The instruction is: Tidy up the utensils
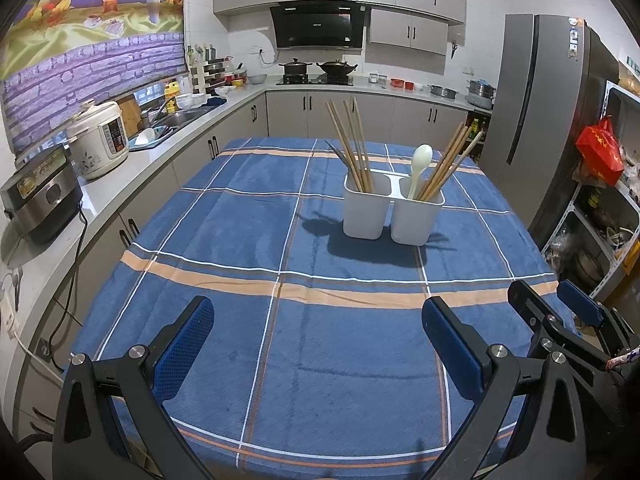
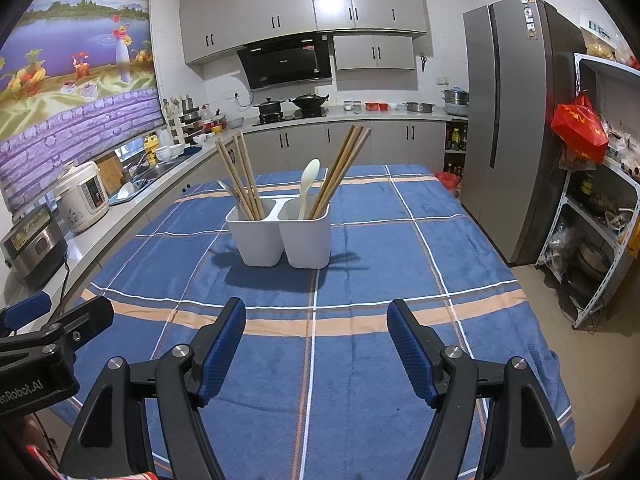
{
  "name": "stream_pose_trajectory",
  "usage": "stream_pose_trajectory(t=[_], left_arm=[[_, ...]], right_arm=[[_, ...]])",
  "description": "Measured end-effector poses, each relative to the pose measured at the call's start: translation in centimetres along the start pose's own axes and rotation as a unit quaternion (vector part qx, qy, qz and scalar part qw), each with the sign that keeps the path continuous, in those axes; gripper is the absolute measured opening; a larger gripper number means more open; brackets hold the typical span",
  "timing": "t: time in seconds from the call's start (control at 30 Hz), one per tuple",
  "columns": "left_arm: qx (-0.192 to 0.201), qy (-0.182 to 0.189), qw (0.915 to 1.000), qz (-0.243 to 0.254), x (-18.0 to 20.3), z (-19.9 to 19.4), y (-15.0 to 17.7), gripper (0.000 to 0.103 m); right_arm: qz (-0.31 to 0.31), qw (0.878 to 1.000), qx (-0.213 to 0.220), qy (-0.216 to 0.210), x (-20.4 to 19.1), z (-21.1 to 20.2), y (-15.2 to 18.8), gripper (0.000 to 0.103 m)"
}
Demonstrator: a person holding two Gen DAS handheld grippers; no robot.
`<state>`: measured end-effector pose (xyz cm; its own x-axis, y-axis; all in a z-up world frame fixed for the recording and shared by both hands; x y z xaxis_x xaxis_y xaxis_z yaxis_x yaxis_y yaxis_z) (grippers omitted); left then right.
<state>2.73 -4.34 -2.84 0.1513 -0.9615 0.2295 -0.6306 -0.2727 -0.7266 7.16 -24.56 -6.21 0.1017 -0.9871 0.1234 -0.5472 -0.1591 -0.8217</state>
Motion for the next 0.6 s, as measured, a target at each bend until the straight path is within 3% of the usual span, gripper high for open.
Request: stream_pose_trajectory(t=[0.6], left_arm=[[0.006, -0.003, 0.9999, -0.01, -1.6, -1.3, 0.4, 0.103]], right_arm=[[-0.012, 1.0, 0.011, 0.006, -1.9, -1.1, -0.2, 0.08]])
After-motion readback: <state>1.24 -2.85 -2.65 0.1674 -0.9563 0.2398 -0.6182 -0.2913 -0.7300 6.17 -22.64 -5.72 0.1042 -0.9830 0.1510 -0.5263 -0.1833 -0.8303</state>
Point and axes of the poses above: each gripper's, at about its wrist camera, not at the fingertips, and z roughly the way its jaws point, x to its right, y to its underside, the point moved 4 cm from there along z, roughly the way its jaws point, and after that the axes turned 15 degrees about -z, right-handed, at the moved point
